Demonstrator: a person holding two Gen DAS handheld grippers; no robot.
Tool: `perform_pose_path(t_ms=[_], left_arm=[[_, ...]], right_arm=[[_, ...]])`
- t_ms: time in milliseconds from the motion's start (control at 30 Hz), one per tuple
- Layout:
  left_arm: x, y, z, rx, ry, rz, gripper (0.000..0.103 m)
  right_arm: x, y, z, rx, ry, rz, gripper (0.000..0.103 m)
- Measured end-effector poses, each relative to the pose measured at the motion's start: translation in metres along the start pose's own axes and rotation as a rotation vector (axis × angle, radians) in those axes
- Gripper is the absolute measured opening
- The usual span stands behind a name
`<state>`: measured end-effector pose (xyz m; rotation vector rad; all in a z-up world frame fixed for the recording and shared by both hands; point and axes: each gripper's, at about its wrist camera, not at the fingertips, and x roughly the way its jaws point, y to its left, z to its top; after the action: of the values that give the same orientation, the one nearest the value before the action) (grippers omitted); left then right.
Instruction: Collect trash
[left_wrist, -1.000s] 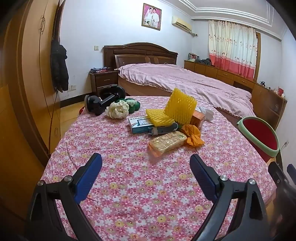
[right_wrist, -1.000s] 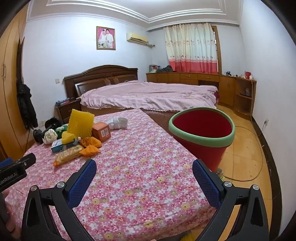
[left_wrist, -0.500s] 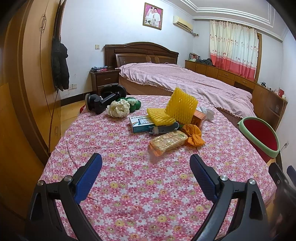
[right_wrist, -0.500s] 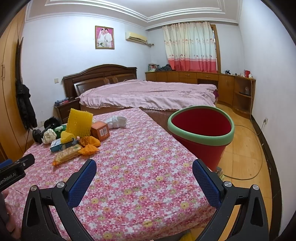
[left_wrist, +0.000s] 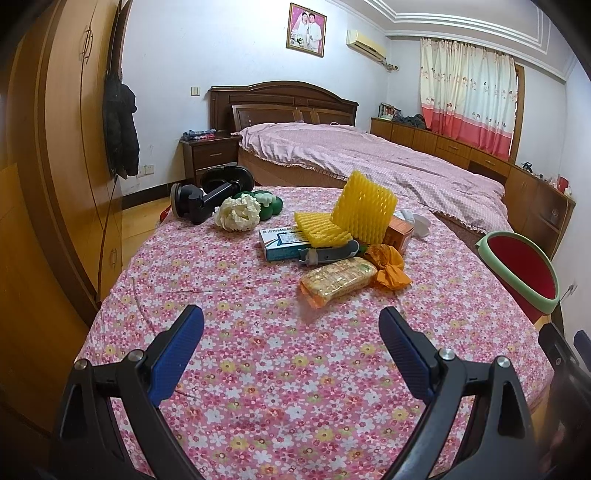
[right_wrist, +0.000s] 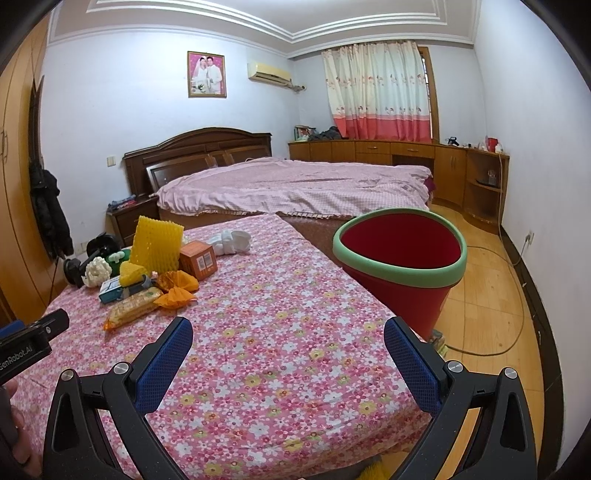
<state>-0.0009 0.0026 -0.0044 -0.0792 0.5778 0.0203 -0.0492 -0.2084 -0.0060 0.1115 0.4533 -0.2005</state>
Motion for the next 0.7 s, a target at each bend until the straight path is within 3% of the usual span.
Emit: perform_pose_path(t_ms=[700], left_arm=[[0.001, 0.0008, -0.0007, -0.003, 0.003, -0.002, 0.095]], right_arm=[[0.0006, -0.0002, -0.0007, 0.001, 0.007, 0.001, 0.102]])
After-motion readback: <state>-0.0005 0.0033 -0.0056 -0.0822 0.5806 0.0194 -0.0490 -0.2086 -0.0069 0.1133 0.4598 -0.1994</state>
